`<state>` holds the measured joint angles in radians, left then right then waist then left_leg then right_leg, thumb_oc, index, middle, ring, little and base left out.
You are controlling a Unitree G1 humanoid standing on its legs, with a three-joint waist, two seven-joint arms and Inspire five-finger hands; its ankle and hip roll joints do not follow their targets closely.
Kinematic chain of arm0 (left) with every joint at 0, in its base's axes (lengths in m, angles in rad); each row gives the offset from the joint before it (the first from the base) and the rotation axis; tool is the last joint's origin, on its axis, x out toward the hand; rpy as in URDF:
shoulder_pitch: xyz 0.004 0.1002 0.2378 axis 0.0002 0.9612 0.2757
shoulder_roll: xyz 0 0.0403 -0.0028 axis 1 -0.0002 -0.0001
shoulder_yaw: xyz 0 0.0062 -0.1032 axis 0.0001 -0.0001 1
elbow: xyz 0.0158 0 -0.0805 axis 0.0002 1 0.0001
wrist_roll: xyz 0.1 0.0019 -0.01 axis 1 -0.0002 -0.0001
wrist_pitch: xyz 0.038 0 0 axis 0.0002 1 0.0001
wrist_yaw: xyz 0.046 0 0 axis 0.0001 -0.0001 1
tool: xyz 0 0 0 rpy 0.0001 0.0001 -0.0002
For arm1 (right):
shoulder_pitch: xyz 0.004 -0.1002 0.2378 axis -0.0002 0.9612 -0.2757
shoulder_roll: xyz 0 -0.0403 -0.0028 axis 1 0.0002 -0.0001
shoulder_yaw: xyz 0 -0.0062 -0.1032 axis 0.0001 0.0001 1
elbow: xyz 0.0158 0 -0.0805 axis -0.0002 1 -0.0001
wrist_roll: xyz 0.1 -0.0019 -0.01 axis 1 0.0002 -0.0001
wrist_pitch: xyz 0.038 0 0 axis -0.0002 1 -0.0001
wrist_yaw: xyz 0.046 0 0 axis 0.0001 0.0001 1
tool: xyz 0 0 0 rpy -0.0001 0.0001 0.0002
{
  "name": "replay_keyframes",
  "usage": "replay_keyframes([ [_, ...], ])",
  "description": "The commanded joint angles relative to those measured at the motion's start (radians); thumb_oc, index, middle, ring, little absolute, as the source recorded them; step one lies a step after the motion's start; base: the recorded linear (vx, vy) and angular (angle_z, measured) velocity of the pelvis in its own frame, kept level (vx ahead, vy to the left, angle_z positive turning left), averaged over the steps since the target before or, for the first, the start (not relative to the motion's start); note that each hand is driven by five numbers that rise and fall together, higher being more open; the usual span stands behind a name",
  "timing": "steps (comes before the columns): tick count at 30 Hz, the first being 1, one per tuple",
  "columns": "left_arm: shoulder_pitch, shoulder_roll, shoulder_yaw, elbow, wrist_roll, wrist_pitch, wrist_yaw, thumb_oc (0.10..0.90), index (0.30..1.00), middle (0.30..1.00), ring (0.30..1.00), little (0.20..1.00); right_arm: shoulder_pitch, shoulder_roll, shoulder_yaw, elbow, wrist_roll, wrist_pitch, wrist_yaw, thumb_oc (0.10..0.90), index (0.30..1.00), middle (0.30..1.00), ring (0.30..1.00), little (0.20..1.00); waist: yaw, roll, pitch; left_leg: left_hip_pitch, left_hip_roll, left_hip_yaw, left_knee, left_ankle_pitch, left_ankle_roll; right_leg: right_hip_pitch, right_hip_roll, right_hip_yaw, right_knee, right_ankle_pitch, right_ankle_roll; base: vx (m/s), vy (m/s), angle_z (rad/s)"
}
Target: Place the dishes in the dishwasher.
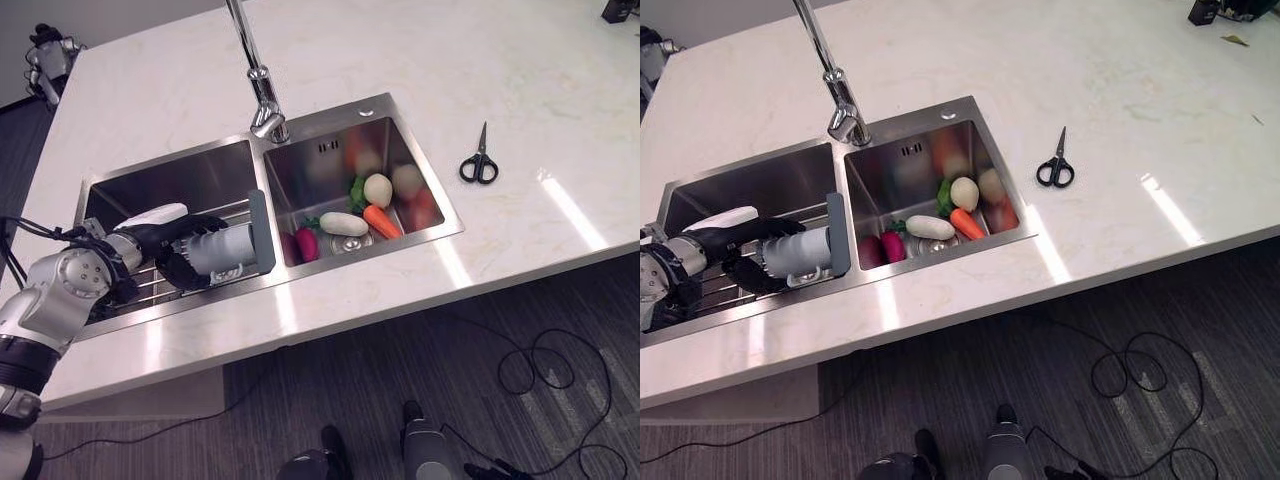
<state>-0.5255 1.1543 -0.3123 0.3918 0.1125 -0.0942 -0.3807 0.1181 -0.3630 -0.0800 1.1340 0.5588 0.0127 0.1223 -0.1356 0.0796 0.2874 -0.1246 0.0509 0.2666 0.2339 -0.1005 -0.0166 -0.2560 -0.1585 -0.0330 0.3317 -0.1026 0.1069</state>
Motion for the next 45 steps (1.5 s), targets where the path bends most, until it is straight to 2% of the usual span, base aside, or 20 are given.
replay_keyframes([
  [1,-0.048,0.078,0.109,0.012,0.027,-0.018,0.091,0.800,0.900,0.900,0.900,0.900,0.058,-0.041,0.020,-0.020,0.029,-0.006,0.011,0.800,0.900,0.900,0.900,0.900,-0.015,0.001,-0.034,-0.076,0.010,-0.106,0.066,-0.079,-0.009,0.018,-0.081,-0.063,-0.032,0.027,0.122,-0.03,-0.023,0.01],
  [8,-0.064,0.056,0.099,-0.003,-0.005,-0.012,0.106,0.800,0.900,0.900,0.900,0.900,0.036,-0.048,0.050,-0.076,0.062,0.002,0.008,0.800,0.900,0.900,0.900,0.900,-0.018,-0.003,0.009,-0.102,0.011,-0.113,0.066,-0.067,-0.013,-0.008,-0.083,-0.059,-0.032,0.033,0.118,0.00,-0.011,-0.01],
  [13,-0.074,0.055,0.087,-0.012,-0.042,0.016,0.052,0.800,0.900,0.900,0.900,0.900,0.029,-0.052,0.054,-0.083,0.061,0.008,0.005,0.800,0.900,0.900,0.900,0.900,-0.023,0.008,0.025,-0.109,0.003,-0.114,0.066,-0.067,-0.014,-0.017,-0.088,-0.052,-0.032,0.037,0.120,0.00,0.000,0.00],
  [14,-0.073,0.054,0.088,-0.014,-0.049,0.019,0.046,0.765,0.848,0.848,0.848,0.848,0.029,-0.053,0.053,-0.084,0.061,0.008,0.005,0.800,0.900,0.900,0.900,0.900,-0.024,0.009,0.026,-0.110,0.002,-0.113,0.066,-0.066,-0.014,-0.018,-0.089,-0.052,-0.032,0.037,0.120,0.00,0.000,0.00],
  [15,-0.072,0.052,0.090,-0.016,-0.053,0.020,0.046,0.770,0.855,0.855,0.855,0.855,0.029,-0.055,0.052,-0.085,0.060,0.008,0.005,0.800,0.900,0.900,0.900,0.900,-0.025,0.009,0.028,-0.110,0.002,-0.112,0.066,-0.066,-0.015,-0.018,-0.090,-0.052,-0.032,0.038,0.121,0.00,0.000,0.00],
  [16,-0.072,0.051,0.091,-0.014,-0.058,0.020,0.044,0.800,0.900,0.900,0.900,0.900,0.028,-0.056,0.052,-0.085,0.061,0.008,0.005,0.800,0.900,0.900,0.900,0.900,-0.026,0.009,0.028,-0.111,0.002,-0.111,0.066,-0.066,-0.015,-0.020,-0.090,-0.051,-0.032,0.038,0.121,0.00,0.000,0.00],
  [17,-0.072,0.050,0.091,-0.013,-0.065,0.024,0.042,0.588,0.582,0.582,0.582,0.582,0.029,-0.057,0.054,-0.088,0.063,0.007,0.004,0.800,0.900,0.900,0.900,0.900,-0.026,0.009,0.030,-0.112,0.003,-0.110,0.066,-0.065,-0.015,-0.021,-0.091,-0.051,-0.032,0.038,0.121,0.00,0.000,0.00],
  [18,-0.073,0.046,0.091,-0.011,-0.070,0.028,0.036,0.400,0.300,0.300,0.300,0.300,0.030,-0.057,0.054,-0.089,0.063,0.004,0.004,0.800,0.900,0.900,0.900,0.900,-0.028,0.009,0.031,-0.113,0.003,-0.109,0.066,-0.064,-0.015,-0.022,-0.090,-0.051,-0.032,0.039,0.121,0.00,0.000,0.00],
  [26,-0.090,0.031,0.065,0.002,-0.087,0.060,0.007,0.400,0.300,0.300,0.300,0.300,0.024,-0.063,0.056,-0.100,0.068,0.005,0.001,0.800,0.900,0.900,0.900,0.900,-0.035,0.009,0.038,-0.117,0.012,-0.098,0.066,-0.061,-0.020,-0.032,-0.092,-0.052,-0.032,0.042,0.121,-0.02,-0.007,0.00],
  [31,-0.085,0.040,0.066,0.017,-0.087,0.052,0.030,0.400,0.300,0.300,0.300,0.300,0.026,-0.067,0.053,-0.097,0.065,0.002,0.004,0.800,0.900,0.900,0.900,0.900,-0.037,0.011,0.040,-0.106,0.015,-0.097,0.066,-0.065,-0.022,-0.020,-0.093,-0.058,-0.032,0.036,0.122,0.00,0.000,0.00],
  [41,-0.052,0.071,0.128,0.061,0.026,0.031,0.216,0.400,0.300,0.300,0.300,0.300,0.042,-0.046,0.062,-0.092,0.049,-0.003,-0.005,0.800,0.900,0.900,0.900,0.900,-0.022,0.014,0.002,-0.082,0.025,-0.094,0.066,-0.066,-0.029,0.015,-0.092,-0.091,-0.032,0.024,0.119,0.00,0.000,0.00],
  [45,-0.018,0.108,0.168,0.062,0.071,0.026,0.303,0.400,0.300,0.300,0.300,0.300,0.052,-0.031,0.065,-0.084,0.045,0.002,-0.018,0.800,0.900,0.900,0.900,0.900,-0.009,0.020,-0.031,-0.065,0.032,-0.090,0.066,-0.069,-0.033,0.044,-0.091,-0.115,-0.032,0.011,0.116,-0.01,-0.002,0.03],
])
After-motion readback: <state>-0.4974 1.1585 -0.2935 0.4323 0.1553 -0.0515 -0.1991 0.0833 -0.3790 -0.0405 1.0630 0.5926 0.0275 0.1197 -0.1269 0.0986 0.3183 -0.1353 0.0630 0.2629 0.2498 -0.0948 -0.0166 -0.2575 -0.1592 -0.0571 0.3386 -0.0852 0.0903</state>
